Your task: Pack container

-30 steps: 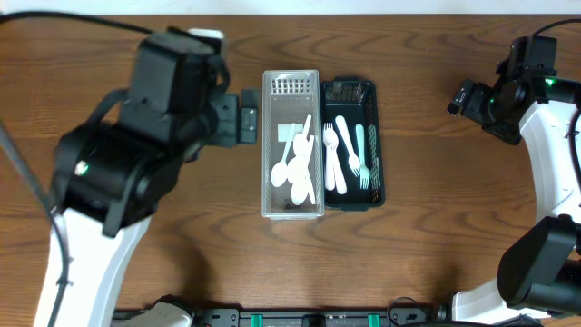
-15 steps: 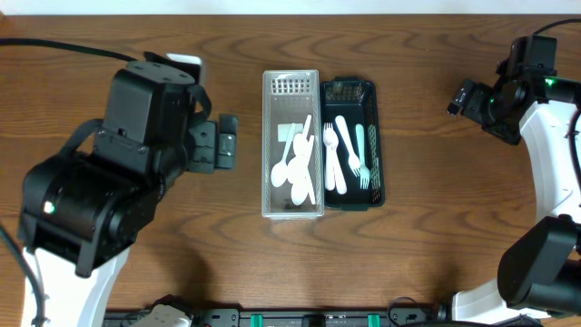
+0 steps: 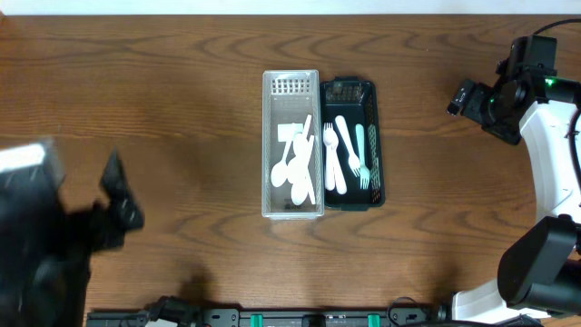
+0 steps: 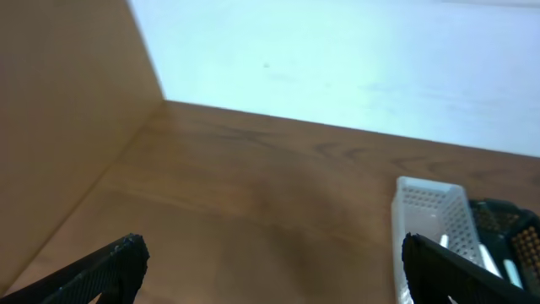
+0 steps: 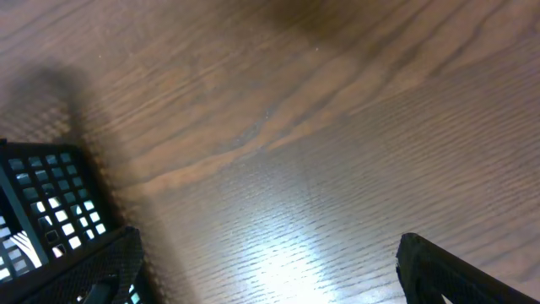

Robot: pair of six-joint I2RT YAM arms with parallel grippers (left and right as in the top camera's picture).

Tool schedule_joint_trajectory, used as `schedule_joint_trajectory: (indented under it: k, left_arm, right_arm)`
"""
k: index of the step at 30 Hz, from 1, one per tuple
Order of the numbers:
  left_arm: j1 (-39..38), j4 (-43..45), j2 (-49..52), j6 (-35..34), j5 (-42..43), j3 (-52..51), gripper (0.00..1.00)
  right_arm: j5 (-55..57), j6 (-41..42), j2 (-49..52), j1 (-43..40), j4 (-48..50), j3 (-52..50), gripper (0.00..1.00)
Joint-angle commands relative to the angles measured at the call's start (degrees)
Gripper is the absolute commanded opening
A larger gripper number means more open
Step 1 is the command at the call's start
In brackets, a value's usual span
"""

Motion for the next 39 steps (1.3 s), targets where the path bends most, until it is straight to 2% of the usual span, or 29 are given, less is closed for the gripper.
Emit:
schedule_joint_trajectory:
  k: [1,14,20,30,39]
  left_arm:
    - [1.2,1.9,-4.6,1.0,-0.8,-6.8,0.98]
    - [1.9,29.2,-31.8,0.9,0.4,-46.5,0.98]
    - [5.4,36.5,-41.1,0.9,4.0,-61.7,0.98]
    - [12.3,46.3,-43.8,0.7,4.5,-77.1,0.98]
    - [13.1,52.0,-44.1,0.7,4.4,-84.3,0.98]
  right_arm:
    - [0.3,-0.6,-0.1,0.5,0.0,0.3,0.99]
    - [0.3,-0.6,-0.1,0.5,0.0,0.3,0.99]
    - [0.3,-0.6,-0.1,0.5,0.0,0.3,0.99]
    - [0.3,-0.6,-0.1,0.5,0.0,0.3,0.99]
    - [0.3,-0.6,-0.1,0.5,0.0,0.3,0.99]
